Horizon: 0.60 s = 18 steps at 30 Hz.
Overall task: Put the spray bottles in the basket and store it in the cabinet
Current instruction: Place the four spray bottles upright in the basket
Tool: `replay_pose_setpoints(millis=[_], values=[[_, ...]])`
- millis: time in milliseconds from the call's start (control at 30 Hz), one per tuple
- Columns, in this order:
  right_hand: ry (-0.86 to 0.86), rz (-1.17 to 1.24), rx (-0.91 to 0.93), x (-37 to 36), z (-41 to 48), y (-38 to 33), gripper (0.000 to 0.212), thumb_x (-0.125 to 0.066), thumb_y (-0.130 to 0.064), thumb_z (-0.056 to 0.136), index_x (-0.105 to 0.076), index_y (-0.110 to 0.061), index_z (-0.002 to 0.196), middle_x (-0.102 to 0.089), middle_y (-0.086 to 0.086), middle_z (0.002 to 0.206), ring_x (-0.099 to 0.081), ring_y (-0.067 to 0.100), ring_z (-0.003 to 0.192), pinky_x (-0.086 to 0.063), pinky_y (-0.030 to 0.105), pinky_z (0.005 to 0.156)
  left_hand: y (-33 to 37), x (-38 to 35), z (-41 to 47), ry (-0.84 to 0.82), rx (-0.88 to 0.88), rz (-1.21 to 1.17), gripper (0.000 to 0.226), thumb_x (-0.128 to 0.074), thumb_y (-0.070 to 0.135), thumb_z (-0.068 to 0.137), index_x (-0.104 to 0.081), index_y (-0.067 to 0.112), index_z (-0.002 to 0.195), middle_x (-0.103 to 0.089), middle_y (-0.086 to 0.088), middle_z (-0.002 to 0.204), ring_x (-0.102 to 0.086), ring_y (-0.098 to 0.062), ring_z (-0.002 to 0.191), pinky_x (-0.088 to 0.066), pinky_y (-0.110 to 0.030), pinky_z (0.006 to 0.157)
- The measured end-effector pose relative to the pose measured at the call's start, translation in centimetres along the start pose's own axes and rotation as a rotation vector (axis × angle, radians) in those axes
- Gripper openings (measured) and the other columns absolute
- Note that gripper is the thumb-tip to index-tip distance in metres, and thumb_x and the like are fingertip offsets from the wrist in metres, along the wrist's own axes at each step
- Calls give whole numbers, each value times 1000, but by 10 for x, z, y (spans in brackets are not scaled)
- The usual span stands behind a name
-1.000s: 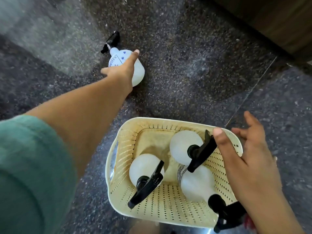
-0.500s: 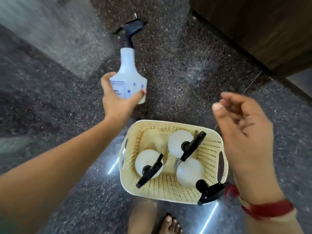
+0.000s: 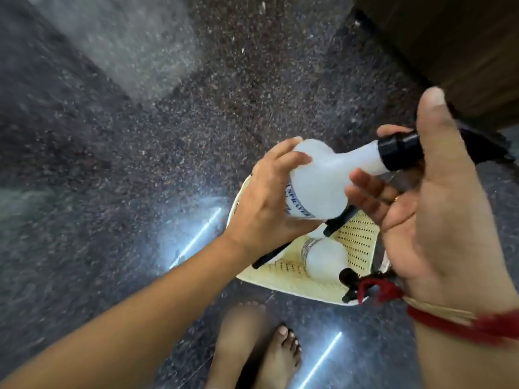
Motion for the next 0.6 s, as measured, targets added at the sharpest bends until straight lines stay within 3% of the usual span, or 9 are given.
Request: replay_pose_setpoints(millis=[100,200,300,367,467,600], values=[[0,49,5,8,1,7,34,-62,-42,84,-64,-15,104,-61,2,96,-67,18,64,-55,26,60,-1,-6,-6,-78,-30,68,84,-86,28,65,-33,16,128,-43,-21,139,-39,-26,131,-39,-37,111],[27,38,42,13,3,12,32,-64,-32,84,-63,-12,108,-63,-1,86,-68,20,67,-56,29,62,-21,8,-25,-155,158,153,89,-76,47,71,-28,19,141,-38,11,138,-35,-2,130,-24,-8,110],[30,19,39,17,7,24,24,-63,-31,84,-64,-13,100,-62,0,84,-67,19,65,-56,28,61,-45,30,-68,-176,444,245,73,-51,69,78,-41,25,136,-49,16,127,-39,5,114,-38,-18,94],[24,15,20,20,12,35,24,-64,-31,80,-64,-13,95,-60,2,86,-66,18,63,-55,28,62,-43,24,-94,-276,485,342,75,-46,77,75,-44,28,131,-57,13,120,-44,3,105,-44,-23,81],[6,-3,-12,20,20,56,18,-64,-27,78,-63,-12,88,-58,3,84,-66,17,60,-56,29,64,-37,-9,-121,-472,465,526,74,-58,68,76,-37,27,134,-56,7,120,-56,-15,110,-52,-33,77],[5,-37,-53,12,32,89,11,-61,-16,83,-63,-8,91,-61,0,72,-62,16,61,-58,30,65,-53,-31,-127,-481,555,656,47,-52,51,91,-37,23,126,-62,2,104,-65,-25,89,-49,-34,59]])
Point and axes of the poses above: each hand's wrist, its own z-axis towards the middle knuckle, its own x-axis out of the back of the hand, y = z × x, the point moved 9 cm from there along z, towards the middle knuckle
